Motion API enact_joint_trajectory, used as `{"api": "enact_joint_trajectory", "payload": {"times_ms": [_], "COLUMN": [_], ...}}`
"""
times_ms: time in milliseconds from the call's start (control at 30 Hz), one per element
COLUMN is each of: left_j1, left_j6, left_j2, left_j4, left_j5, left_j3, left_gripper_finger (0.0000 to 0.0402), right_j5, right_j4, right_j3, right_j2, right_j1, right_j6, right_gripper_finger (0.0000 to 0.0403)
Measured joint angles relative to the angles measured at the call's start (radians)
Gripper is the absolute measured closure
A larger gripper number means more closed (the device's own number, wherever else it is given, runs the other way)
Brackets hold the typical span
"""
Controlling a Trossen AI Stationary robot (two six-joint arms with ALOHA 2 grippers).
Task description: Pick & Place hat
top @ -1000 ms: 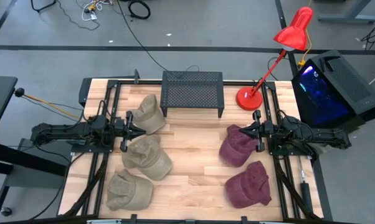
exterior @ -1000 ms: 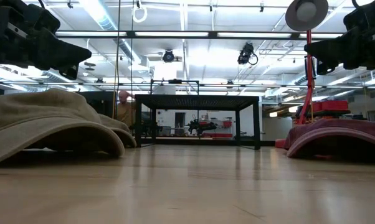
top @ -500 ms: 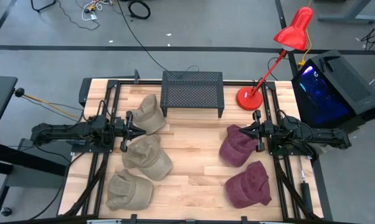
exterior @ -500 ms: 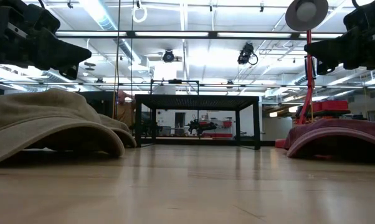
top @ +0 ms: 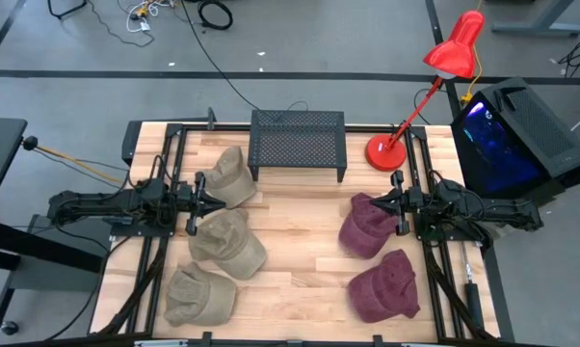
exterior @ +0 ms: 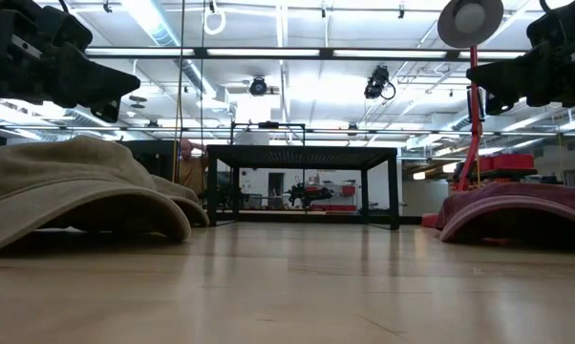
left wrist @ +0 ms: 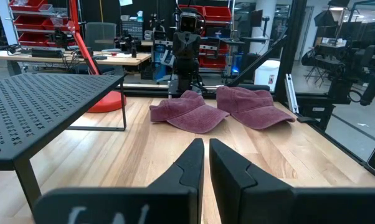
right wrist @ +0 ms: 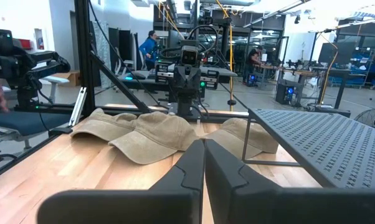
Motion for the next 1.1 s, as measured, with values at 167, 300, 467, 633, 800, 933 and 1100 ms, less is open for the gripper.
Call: {"api": "enact_joint_trajectory", "payload": {"times_ms": [167,300,467,633,800,933,1100], "left_j1": [0.0,0.0,0.0,0.0,0.0,0.0,0.0], "left_j6": [0.012,-0.008,-0.089,-0.154,-0.172,-0.175,-0.175], "left_j2": [0.0,0.0,0.0,0.0,0.0,0.002,0.034], "left_j4": [0.003,0.023,0.023,0.051,0.054,0.046,-0.054], "left_j5": [-0.005,-0.001,-0.032,-0.066,-0.116,-0.122,-0.143], "left_j3": [0.0,0.0,0.0,0.0,0.014,0.047,0.145], "left_gripper_finger": [0.0371,0.0371,0.0372,0.0376,0.0396,0.0398,0.0399], "right_j5": [0.0,0.0,0.0,0.0,0.0,0.0,0.0], "right_j4": [0.0,0.0,0.0,0.0,0.0,0.0,0.0], "right_j3": [0.0,0.0,0.0,0.0,0.0,0.0,0.0], "right_j2": [0.0,0.0,0.0,0.0,0.0,0.0,0.0], "right_j1": [0.0,0.0,0.0,0.0,0.0,0.0,0.0], "right_j6": [0.0,0.0,0.0,0.0,0.0,0.0,0.0], "right_gripper_finger": [0.0387,0.0387,0.0387,0.0387,0.0387,0.0387,0.0387]}}
